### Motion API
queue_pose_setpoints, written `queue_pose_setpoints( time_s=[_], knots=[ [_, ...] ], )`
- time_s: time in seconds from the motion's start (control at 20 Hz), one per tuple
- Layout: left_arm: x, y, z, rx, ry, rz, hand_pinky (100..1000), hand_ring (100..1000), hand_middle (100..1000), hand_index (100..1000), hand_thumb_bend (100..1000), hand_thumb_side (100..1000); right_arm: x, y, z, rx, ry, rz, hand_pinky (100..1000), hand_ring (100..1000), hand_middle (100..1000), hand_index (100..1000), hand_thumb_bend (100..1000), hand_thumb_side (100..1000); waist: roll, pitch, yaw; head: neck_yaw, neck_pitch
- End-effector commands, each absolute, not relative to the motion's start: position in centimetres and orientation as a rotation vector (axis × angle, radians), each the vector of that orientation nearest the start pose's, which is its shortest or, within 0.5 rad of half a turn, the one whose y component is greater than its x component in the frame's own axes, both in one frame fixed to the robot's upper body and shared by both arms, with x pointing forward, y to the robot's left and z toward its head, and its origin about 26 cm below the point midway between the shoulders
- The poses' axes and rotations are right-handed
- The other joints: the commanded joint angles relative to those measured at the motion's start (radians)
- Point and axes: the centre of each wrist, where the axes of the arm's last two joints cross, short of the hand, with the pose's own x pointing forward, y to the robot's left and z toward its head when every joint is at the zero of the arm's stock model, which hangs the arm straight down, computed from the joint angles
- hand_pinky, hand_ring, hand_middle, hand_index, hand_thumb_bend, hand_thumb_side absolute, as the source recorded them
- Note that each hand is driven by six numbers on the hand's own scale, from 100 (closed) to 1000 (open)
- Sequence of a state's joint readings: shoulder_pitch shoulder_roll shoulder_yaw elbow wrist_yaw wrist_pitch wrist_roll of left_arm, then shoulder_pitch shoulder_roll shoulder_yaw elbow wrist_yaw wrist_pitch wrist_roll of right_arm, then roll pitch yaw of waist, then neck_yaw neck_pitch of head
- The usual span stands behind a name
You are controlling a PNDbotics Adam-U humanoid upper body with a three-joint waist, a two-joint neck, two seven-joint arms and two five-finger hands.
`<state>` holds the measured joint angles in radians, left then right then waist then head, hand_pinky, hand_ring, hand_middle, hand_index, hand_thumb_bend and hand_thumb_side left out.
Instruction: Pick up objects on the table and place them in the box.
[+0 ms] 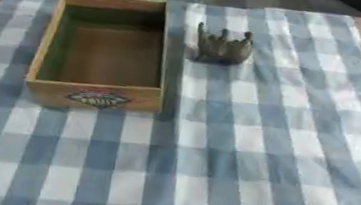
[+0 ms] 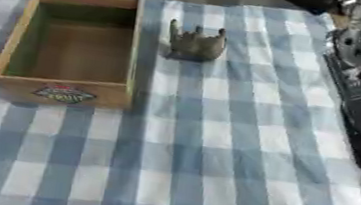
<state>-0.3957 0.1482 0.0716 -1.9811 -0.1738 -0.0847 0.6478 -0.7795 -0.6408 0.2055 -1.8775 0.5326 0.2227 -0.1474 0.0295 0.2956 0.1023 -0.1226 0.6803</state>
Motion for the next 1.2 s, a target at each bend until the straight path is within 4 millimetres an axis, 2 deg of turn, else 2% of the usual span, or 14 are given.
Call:
queue_pose_setpoints(
  time_s=[0.05, 0.35, 1.0, 1.2],
  knots=[
    [30.8, 23.9, 22.0, 0.512, -2.484, 0.527, 768, 804, 773, 670, 100, 672, 33.7, -22.1, 33.2, 1.590, 2.960, -1.133, 745, 810, 757, 849, 454, 599, 0.000, -0.025, 0.003, -0.003, 0.007],
    [30.8, 23.8, 21.8, 0.507, -2.479, 0.515, 769, 803, 773, 670, 100, 671, 36.6, -21.5, 33.3, 1.684, 2.843, -1.412, 767, 827, 776, 861, 450, 559, -0.001, -0.033, 0.009, 0.010, 0.003],
    [30.8, 23.8, 21.7, 0.499, -2.472, 0.497, 769, 802, 773, 668, 100, 668, 41.9, -20.0, 33.6, 1.656, 2.620, -1.888, 799, 864, 814, 879, 452, 486, 0.000, -0.037, 0.020, 0.012, -0.011],
    [30.8, 23.8, 21.7, 0.497, -2.470, 0.495, 769, 802, 773, 668, 100, 667, 43.6, -20.0, 33.1, 1.641, 2.543, -2.049, 827, 890, 822, 934, 474, 442, -0.001, -0.036, 0.023, 0.009, -0.015]
  ],
)
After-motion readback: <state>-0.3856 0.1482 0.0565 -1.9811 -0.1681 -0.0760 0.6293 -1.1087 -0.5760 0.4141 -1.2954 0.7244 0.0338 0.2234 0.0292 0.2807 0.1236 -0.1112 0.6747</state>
